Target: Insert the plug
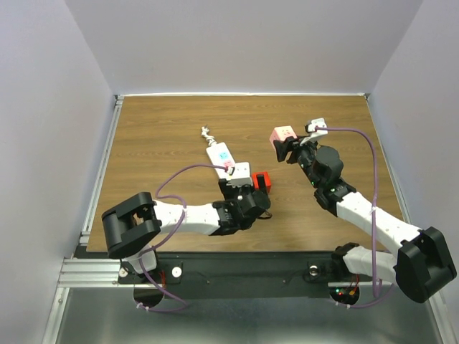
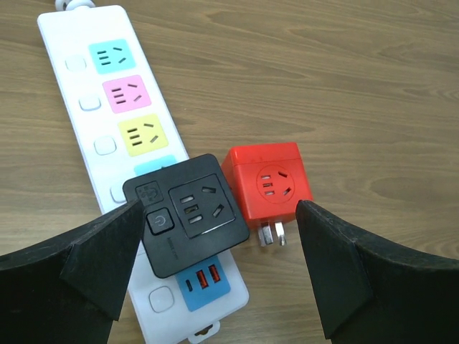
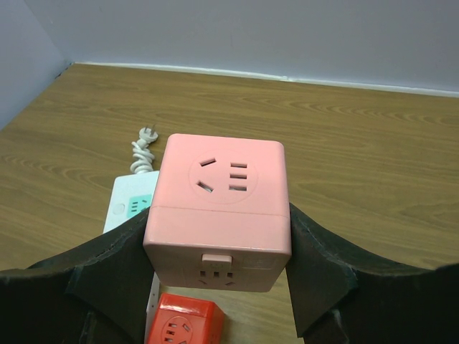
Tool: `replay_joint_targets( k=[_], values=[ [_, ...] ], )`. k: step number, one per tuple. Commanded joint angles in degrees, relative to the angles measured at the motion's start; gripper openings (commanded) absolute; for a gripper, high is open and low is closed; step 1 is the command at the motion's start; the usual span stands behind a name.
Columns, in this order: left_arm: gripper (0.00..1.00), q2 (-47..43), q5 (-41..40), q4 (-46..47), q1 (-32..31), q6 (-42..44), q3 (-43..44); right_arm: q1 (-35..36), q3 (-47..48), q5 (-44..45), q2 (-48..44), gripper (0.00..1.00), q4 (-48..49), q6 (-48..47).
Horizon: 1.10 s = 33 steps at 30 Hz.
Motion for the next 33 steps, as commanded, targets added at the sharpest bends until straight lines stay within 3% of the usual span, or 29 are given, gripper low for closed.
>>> replay_joint_targets(
  k=[1,4,11,33],
  values=[
    [0.99,-0.62,-7.31,-4.81,-1.17,-3.75,1.72,-0.12,0.42,-0.33,-1.82,0.00,3.78,0.08],
    [0.99,-1.06,-10.03,-10.59,-2.05,-8.82,2.15,-0.12,0.43,-0.95,-1.74,0.00,3.78,0.25],
    [0.99,-0.28,-10.66,-12.81,-2.14,-10.60,2.33,-0.03,0.42,-2.53,-1.73,0.00,3.78,0.43],
    [0.99,4.29,-3.02,-7.28,2.25,-4.72,2.68,-0.03,-0.72,-5.87,-4.72,0.01,3.78,0.52]
  ],
)
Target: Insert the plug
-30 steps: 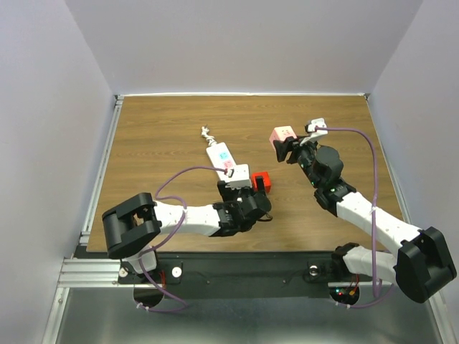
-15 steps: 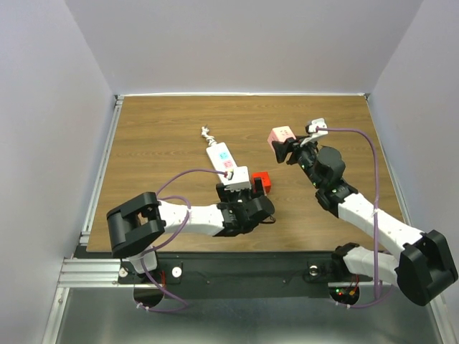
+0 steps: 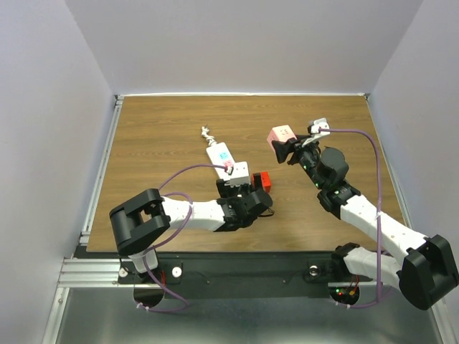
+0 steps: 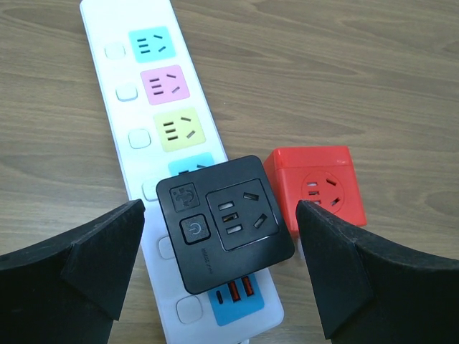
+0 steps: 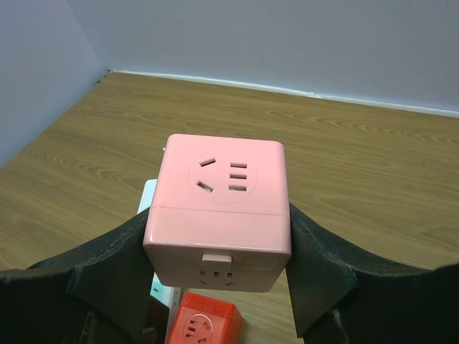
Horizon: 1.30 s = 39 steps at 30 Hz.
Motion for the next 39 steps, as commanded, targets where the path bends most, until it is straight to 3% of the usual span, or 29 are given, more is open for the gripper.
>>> replay_joint_targets(
  k=[1,5,11,14,17,18,19,20,25,31,35,39],
  values=[
    [0.99,1.30,0.77,0.98,1.01,1.10,0.28,-0.12,-0.59,-0.85,-1.60,0.00,4.00,0.06],
    [0.95,1.66,1.30,0.98,1.54,2.06,0.19,-0.12,-0.85,-1.37,-2.04,0.00,4.00,0.23],
    [0.63,0.25,1.82,0.54,1.71,5.40,-1.30,-0.03,-0.76,-3.65,-1.69,0.00,3.65,-0.29],
    [0.57,-0.19,3.14,1.24,1.62,8.03,-2.79,-0.12,0.20,-6.46,-0.37,0.00,3.30,-0.73],
    [0.39,-0.89,6.12,3.61,1.62,14.08,-5.08,-0.03,1.35,-7.79,1.12,0.00,2.43,-0.91],
    [0.28,-1.24,7.00,4.49,1.62,15.06,-5.95,-0.12,1.70,-8.14,1.30,0.00,1.90,-1.00],
    [0.03,-1.68,7.88,5.02,1.71,15.42,-6.74,-0.03,2.05,-8.49,1.82,0.01,1.29,-1.17],
    [0.00,-2.90,9.63,6.50,1.62,16.12,-8.32,-0.03,3.01,-8.93,1.92,0.00,-0.55,-1.61],
    [0.00,-8.62,18.07,14.86,1.54,23.92,-14.92,-0.03,5.47,-8.14,3.15,0.01,-5.48,-2.49],
    [0.00,-15.04,35.89,22.25,1.54,31.41,-21.41,-0.03,12.59,-9.20,6.75,0.01,-15.93,-4.86],
    [0.00,-18.64,41.88,25.59,1.62,34.49,-25.28,-0.03,18.82,-10.95,10.00,0.00,-24.89,-8.03],
    [0.00,-23.56,42.69,26.99,1.71,34.67,-27.67,0.05,23.05,-11.83,11.58,0.00,-35.71,-11.72]
  ],
)
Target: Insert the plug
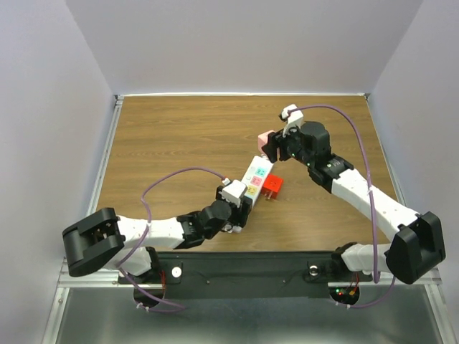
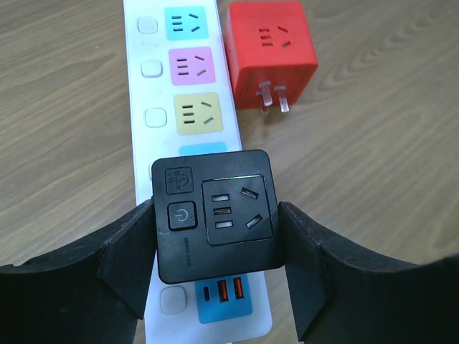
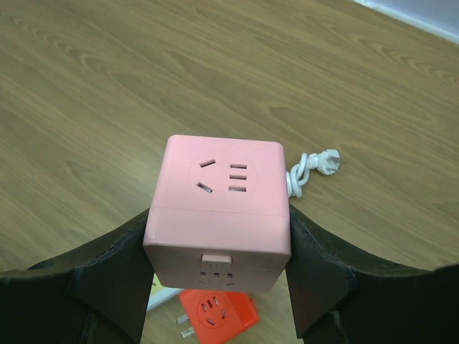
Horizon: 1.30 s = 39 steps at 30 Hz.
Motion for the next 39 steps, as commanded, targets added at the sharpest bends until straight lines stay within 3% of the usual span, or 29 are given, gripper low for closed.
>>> replay_joint_targets(
  k=[1,5,8,12,25,28,29,30,39],
  values=[
    [0.00,-4.66,7.03,2.67,-0.41,2.02,-2.60,0.05,5.85,-1.78,0.22,0.00,-11.32,-4.35],
    [0.01,-10.63,-1.39,-1.35,-0.50,-0.87,-3.83,-0.03,8.22,-3.53,1.44,0.00,-17.39,-5.23],
    [0.11,-13.36,-2.38,-1.99,-0.50,-2.46,-4.88,0.58,10.86,-5.91,4.68,0.00,-23.27,-6.81],
    [0.21,-14.69,-3.08,-2.08,-0.50,-3.34,-5.59,4.09,12.79,-1.10,9.78,0.00,-26.71,-8.21],
    [0.35,-15.92,-9.49,-6.37,-0.93,-7.99,-5.59,13.67,15.35,0.33,16.29,0.00,-28.65,-11.30],
    [0.53,-16.45,-10.11,-7.26,-1.20,-8.88,-5.50,14.03,16.66,2.87,17.18,0.00,-28.65,-11.56],
    [0.72,-16.71,-10.38,-7.78,-1.46,-9.23,-5.42,14.12,17.10,5.40,17.27,0.01,-28.30,-10.87],
    [0.76,-16.62,-10.81,-8.14,-2.16,-9.41,-5.33,14.12,17.72,7.17,17.18,0.00,-27.61,-10.34],
    [0.94,-18.55,-21.36,-12.52,-7.70,-14.58,-4.80,13.59,20.27,15.09,14.28,0.01,-16.36,-4.89]
  ],
)
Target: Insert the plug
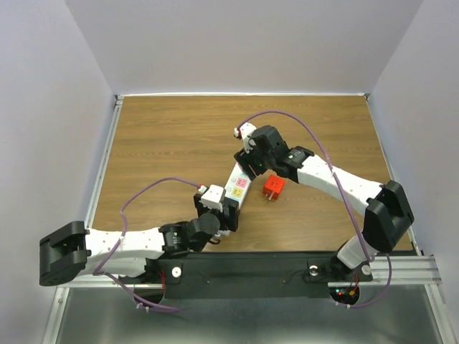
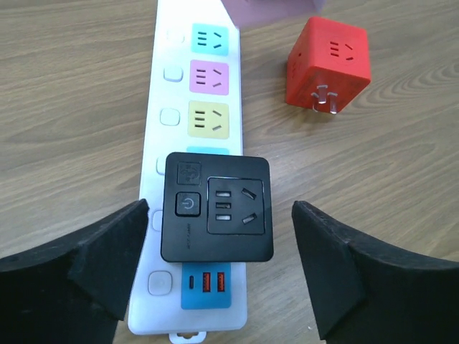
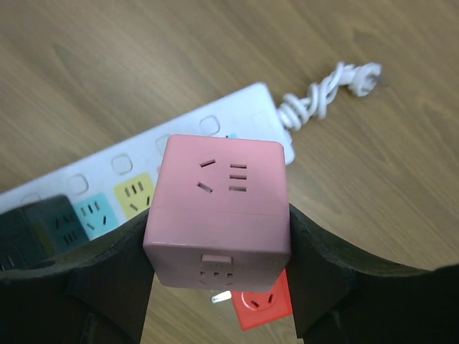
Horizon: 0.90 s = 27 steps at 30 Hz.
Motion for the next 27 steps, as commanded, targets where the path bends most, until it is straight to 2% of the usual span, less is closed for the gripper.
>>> replay_joint_targets(
  k=[1,2,11,17,22,27],
  values=[
    [0.94,-2.73,-7.18,-1.71,-2.67,-4.14,1.21,-1.07,4.51,5.33,-2.31,0.00,9.79,3.18],
    [0.98,-3.08,-7.70,-2.15,-3.72,-4.84,1.21,-1.52,5.04,5.50,-1.69,0.00,10.41,3.45],
    [0.99,0.95,-15.87,-16.64,-10.85,-18.64,4.90,-8.01,9.34,5.50,9.28,0.00,22.35,3.71],
    [0.99,6.75,-19.74,-26.48,-11.82,-28.57,8.24,-10.83,15.40,2.52,18.34,0.01,23.07,3.98],
    [0.99,7.29,-20.45,-28.17,-11.82,-31.39,7.98,-12.15,17.17,0.32,23.26,0.00,25.62,3.97],
    [0.99,4.05,-19.66,-23.44,-11.82,-28.06,5.26,-13.21,17.00,-2.93,25.12,0.00,25.62,3.19]
  ],
)
